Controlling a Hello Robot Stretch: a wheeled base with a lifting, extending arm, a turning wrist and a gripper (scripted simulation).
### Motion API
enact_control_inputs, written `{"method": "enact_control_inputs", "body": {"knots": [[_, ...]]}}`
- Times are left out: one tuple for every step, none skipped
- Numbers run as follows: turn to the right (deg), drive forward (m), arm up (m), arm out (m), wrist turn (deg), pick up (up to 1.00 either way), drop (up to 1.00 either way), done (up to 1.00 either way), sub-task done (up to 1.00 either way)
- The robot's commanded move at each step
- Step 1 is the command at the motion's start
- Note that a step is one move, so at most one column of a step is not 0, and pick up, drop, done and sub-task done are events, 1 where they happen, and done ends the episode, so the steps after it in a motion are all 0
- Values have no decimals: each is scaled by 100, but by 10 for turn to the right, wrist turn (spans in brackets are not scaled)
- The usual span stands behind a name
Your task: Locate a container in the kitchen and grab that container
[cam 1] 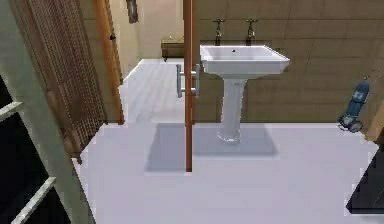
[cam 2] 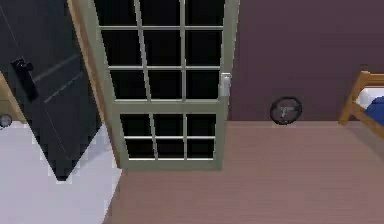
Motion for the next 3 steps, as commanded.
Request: {"method": "enact_control_inputs", "body": {"knots": [[450, 0, 0, 0, 0, 0, 0, 0, 0], [300, 0, 0, 0, 0, 0, 0, 0, 0], [0, 10, 0, 0, 0, 0, 0, 0, 0]]}}
